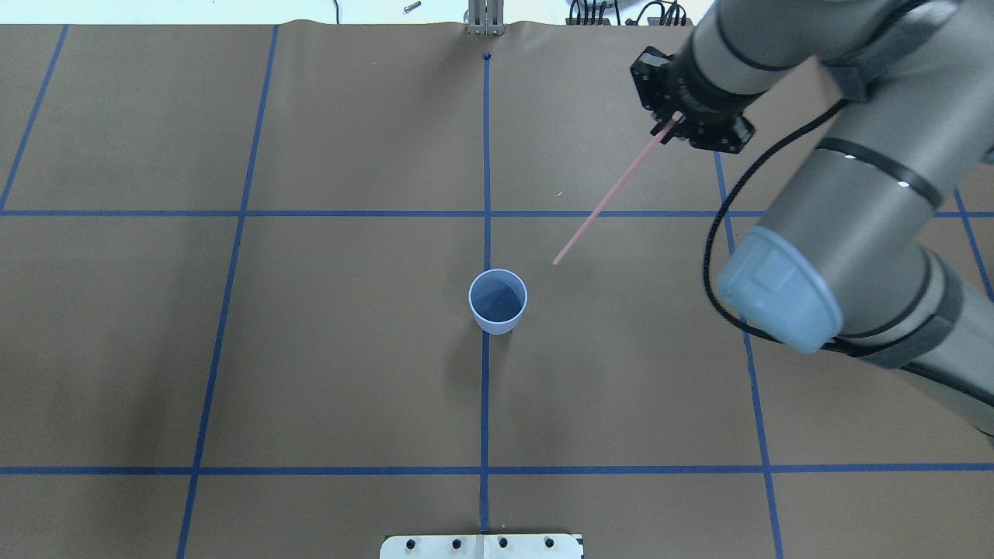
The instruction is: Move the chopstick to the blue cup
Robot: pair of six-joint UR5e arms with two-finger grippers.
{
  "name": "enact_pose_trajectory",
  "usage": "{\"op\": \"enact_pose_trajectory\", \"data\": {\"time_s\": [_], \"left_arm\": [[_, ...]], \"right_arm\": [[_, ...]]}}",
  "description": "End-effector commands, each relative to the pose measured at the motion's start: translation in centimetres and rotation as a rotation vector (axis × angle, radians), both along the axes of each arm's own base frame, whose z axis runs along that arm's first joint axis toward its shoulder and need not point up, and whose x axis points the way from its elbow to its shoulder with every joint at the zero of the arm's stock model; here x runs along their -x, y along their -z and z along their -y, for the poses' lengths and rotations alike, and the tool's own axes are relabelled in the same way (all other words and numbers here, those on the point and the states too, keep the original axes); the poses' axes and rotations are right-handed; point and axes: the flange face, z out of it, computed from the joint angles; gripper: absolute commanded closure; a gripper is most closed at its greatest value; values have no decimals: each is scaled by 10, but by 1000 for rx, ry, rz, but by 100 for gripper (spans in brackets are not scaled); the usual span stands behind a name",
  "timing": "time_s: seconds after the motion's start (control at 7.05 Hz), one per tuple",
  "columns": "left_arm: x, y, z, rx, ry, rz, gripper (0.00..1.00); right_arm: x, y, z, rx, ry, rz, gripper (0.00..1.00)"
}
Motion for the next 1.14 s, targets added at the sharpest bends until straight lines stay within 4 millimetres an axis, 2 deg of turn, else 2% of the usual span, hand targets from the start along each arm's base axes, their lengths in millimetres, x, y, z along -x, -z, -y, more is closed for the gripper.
{"op": "enact_pose_trajectory", "data": {"time_s": [0.0, 0.28, 0.43, 0.71, 0.85, 0.99], "left_arm": [[-1, 0, 1, 0, -1, -1, 1], [-1, -1, 1, -1, -1, -1, 1], [-1, -1, 1, -1, -1, -1, 1], [-1, -1, 1, -1, -1, -1, 1], [-1, -1, 1, 0, -1, -1, 1], [-1, -1, 1, -1, -1, -1, 1]], "right_arm": [[57, 52, -7, 102, -83, -10, 100], [85, 40, -24, 89, -71, -54, 100], [100, 26, -32, 91, -57, -85, 100], [125, 11, -37, 90, -44, -137, 100], [132, 12, -40, 74, -46, -148, 100], [137, 12, -42, 74, -40, -149, 83]]}}
